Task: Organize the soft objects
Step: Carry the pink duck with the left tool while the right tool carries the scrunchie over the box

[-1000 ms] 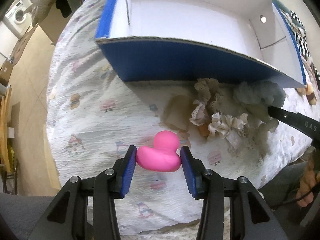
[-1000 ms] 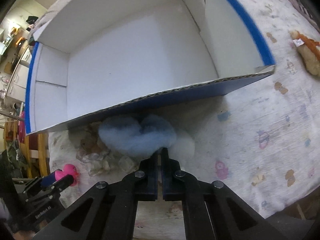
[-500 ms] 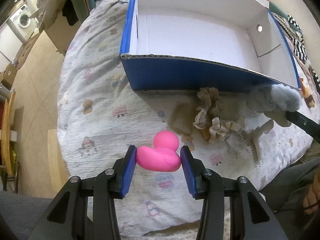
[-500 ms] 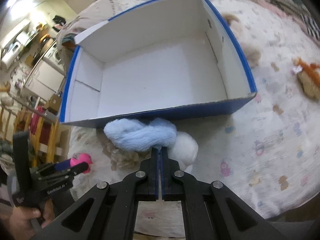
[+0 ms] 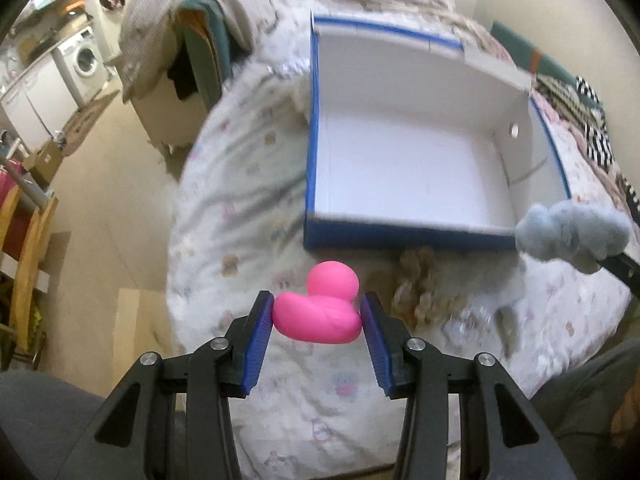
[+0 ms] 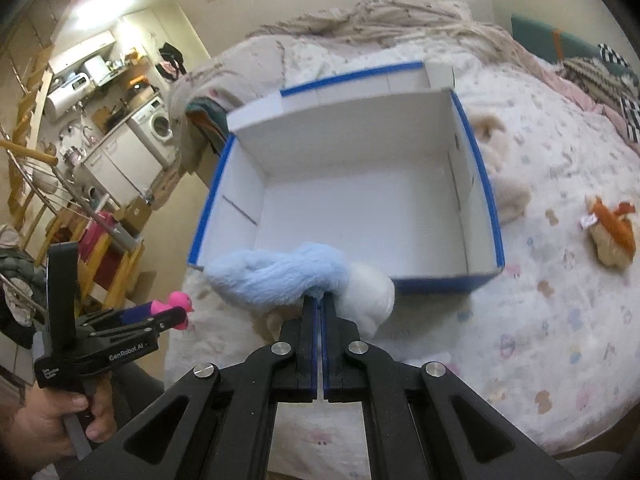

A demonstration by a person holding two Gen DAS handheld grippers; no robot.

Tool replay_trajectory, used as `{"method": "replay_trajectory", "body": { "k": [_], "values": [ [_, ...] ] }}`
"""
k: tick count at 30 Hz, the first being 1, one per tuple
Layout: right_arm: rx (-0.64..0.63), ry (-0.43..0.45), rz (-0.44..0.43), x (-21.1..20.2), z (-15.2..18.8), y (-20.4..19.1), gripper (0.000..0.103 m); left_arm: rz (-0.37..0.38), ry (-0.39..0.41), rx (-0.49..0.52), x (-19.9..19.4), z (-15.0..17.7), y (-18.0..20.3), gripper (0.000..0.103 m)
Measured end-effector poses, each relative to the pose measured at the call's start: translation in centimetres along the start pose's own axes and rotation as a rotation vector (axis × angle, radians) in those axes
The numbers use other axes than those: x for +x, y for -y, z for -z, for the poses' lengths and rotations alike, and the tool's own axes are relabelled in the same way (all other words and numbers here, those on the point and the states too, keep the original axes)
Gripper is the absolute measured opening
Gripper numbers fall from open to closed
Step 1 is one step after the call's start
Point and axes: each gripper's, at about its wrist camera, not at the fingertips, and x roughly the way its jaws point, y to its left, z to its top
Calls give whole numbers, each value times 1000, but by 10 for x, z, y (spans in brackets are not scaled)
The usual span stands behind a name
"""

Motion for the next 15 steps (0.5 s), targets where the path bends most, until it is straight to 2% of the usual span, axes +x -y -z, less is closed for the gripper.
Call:
{"method": "replay_trajectory", "body": {
  "k": [7,15],
  "values": [
    [-26,55,-2,-6,-29,-3,3,11,85,31,-19,-43,14,41],
    [-36,129,10,6,-67,7,3,1,126,116,-3,-88,44,41]
  ]
}}
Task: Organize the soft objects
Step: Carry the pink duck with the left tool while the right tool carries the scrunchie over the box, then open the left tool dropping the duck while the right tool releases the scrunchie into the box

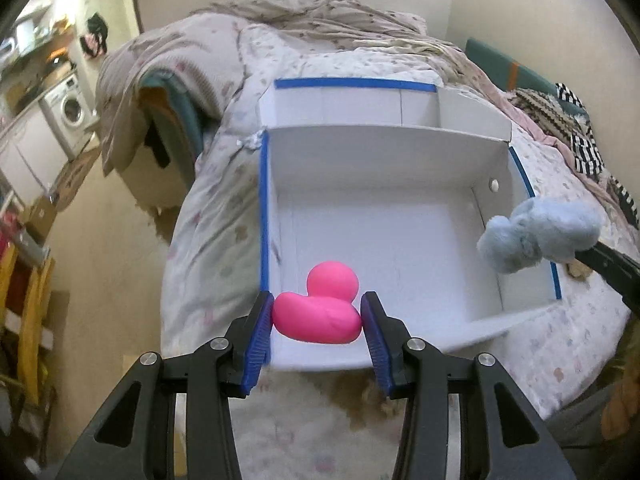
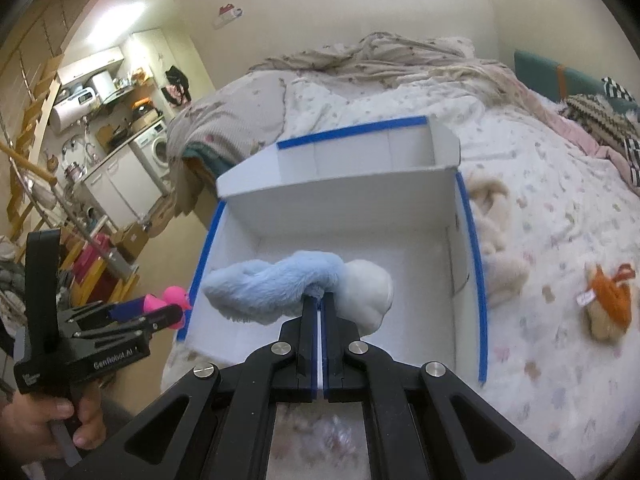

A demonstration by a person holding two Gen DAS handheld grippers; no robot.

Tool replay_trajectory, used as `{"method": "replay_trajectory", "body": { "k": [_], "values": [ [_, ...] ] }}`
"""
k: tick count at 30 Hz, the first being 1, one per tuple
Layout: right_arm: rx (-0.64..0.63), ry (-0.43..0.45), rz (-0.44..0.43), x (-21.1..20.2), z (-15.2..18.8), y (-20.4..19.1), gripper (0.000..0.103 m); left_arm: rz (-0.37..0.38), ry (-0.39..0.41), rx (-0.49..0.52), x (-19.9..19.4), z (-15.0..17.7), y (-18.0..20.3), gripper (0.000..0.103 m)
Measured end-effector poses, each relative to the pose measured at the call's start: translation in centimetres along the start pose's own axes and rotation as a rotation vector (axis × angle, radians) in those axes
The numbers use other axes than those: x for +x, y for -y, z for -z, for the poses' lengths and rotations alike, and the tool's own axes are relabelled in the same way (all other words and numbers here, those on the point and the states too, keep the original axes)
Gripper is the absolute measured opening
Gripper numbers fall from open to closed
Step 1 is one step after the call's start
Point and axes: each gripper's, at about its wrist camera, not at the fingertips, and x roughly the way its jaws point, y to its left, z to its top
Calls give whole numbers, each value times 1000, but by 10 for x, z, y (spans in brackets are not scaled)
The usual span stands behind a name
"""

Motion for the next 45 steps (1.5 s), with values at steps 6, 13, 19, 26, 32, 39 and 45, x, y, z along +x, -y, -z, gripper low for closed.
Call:
{"method": "replay_trajectory", "body": {
  "k": [6,13,19,26,32,39,45],
  "values": [
    [18,4,26,31,-18,20,3,1,6,18,34,-26,12,41],
    [44,-70,75,66,-15,36,3,11,2,44,67,-26,25,41],
    [31,-169,130,95,-2,38,3,3,-20,52,80,-21,24,41],
    [37,-251,157,113,12,40,3,3,-69,4,90,-19,15,41],
    [33,-251,161,116,13,39,3,-1,-90,-12,93,-18,13,41],
    [57,-212,136,110,9,41,3,-4,-106,-31,96,-16,10,42],
    [82,-180,100,104,6,41,10,-7,-97,-28,94,-15,12,42]
  ]
}}
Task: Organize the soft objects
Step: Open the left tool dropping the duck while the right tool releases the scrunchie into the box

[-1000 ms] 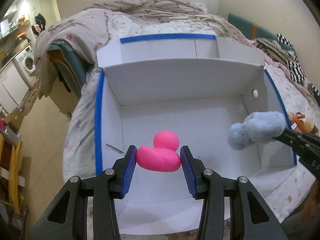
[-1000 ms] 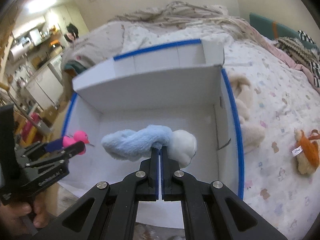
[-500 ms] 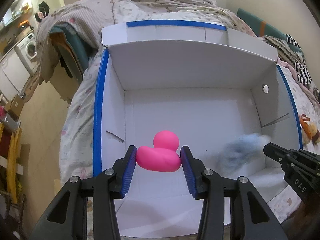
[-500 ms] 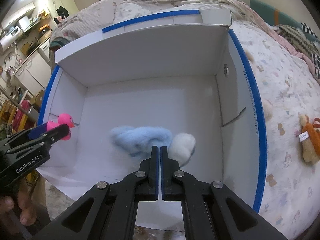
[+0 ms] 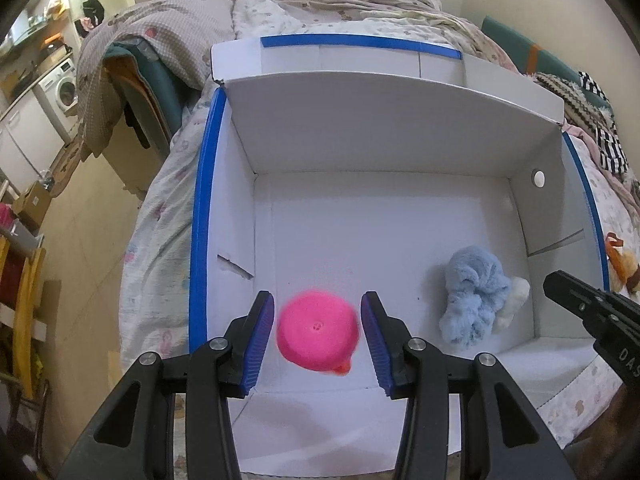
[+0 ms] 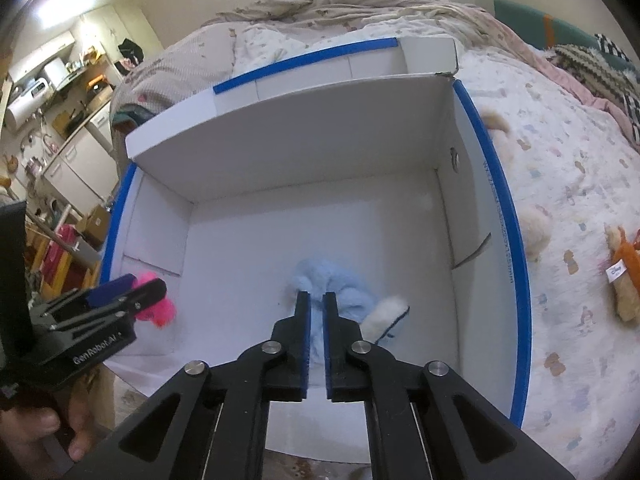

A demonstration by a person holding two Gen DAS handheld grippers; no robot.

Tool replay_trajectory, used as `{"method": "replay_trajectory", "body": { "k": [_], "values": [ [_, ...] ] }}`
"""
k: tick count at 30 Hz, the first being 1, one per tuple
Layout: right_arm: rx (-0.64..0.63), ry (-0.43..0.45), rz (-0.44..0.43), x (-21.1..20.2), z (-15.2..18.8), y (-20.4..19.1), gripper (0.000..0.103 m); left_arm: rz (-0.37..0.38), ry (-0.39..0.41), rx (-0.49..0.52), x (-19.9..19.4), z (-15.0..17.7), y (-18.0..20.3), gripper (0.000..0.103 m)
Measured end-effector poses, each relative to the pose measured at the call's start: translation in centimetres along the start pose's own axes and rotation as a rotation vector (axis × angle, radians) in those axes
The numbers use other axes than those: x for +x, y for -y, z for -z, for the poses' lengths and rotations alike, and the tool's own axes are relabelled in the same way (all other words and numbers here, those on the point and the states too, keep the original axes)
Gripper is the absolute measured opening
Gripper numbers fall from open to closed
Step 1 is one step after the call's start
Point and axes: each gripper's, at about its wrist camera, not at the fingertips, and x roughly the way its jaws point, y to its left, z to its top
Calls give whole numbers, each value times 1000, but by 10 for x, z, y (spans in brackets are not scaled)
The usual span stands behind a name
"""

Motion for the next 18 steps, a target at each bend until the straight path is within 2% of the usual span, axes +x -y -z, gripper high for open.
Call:
{"method": "replay_trajectory", "body": {
  "k": [1,2,3,4,6,8,10,12,13,18],
  "values": [
    [4,2,-2,0,-1,0,12,2,-3,1,0,0,0,42],
    [7,6,0,-1,-1,0,19,6,-6,0,0,0,0,46],
    [10,9,0,-2,-1,0,28,10,-9,-4,1,0,0,55],
    [14,12,-6,-3,-1,0,34,10,-7,-8,0,0,-1,59],
    [28,21,-13,-4,-2,2,68,-2,5,0,-1,0,1,65],
    [46,47,-17,-8,-3,3,69,-14,9,17,-2,-1,4,66],
    [51,58,-32,-11,-5,4,76,-2,8,13,-3,-1,4,66],
    [59,62,-43,-11,-6,6,96,3,8,7,-3,-1,3,66],
    [67,67,-41,-12,-6,6,99,0,9,6,-3,-1,3,66],
    [71,67,-30,-11,-7,7,102,18,10,-4,-5,-2,1,66]
  ]
}}
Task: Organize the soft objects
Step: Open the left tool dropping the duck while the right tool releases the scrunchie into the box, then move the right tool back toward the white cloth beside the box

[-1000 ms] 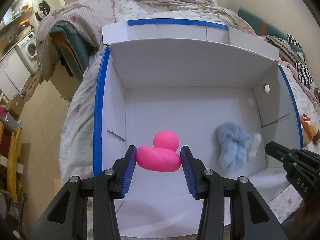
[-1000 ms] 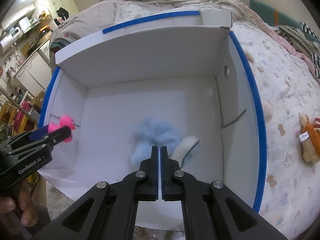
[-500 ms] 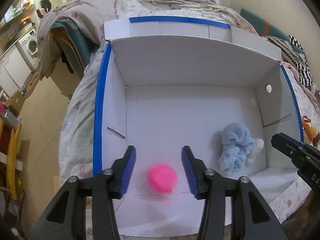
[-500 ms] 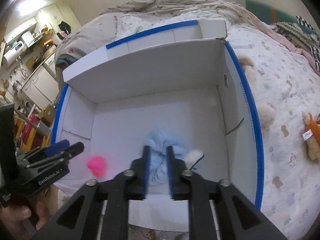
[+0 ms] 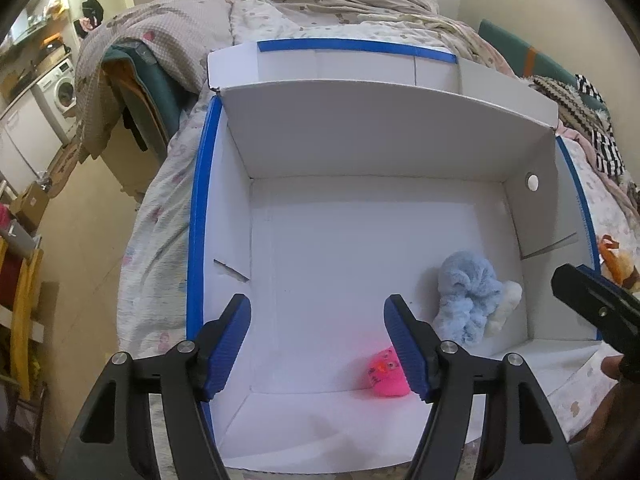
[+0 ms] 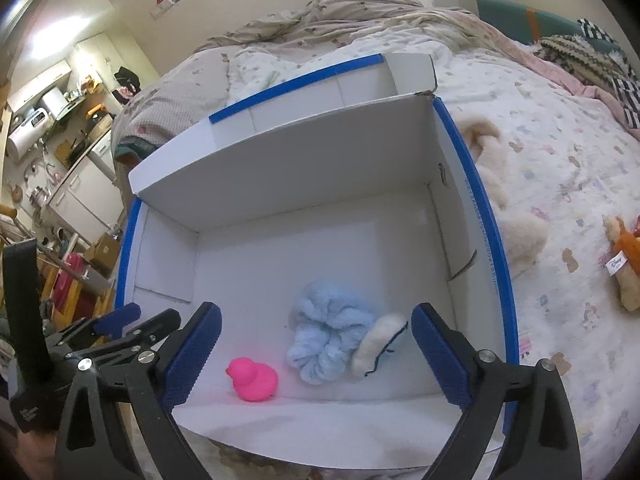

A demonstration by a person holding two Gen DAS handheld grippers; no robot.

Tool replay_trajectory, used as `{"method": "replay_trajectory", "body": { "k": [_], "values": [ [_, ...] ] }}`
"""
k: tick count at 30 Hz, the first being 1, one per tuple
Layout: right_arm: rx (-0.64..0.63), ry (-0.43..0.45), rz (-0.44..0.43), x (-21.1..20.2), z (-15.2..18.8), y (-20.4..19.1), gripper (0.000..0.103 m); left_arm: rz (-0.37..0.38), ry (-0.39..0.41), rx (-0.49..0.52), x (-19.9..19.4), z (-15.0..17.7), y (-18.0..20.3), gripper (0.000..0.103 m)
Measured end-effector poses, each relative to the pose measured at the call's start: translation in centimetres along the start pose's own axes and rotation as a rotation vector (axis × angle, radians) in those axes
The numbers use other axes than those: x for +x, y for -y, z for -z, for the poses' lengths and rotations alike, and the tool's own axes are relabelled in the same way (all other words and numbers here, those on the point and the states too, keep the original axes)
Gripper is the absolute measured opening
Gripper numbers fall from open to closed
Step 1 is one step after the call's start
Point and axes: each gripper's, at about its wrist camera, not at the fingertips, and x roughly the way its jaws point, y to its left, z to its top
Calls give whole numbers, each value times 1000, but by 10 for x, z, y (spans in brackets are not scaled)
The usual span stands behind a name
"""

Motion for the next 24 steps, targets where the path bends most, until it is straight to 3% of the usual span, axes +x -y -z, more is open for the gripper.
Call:
{"method": "replay_trajectory", "body": {
  "k": [17,21,24],
  "values": [
    [28,26,-20,-11,0,0,102,-5,74,-41,-32,3,-6,67],
    [27,36,-23,-19,5,-2,102,12,110,-40,-47,9,-10,82],
    [13,38,-25,-26,10,-4,102,4,126,-48,-56,15,-15,87]
  ]
}}
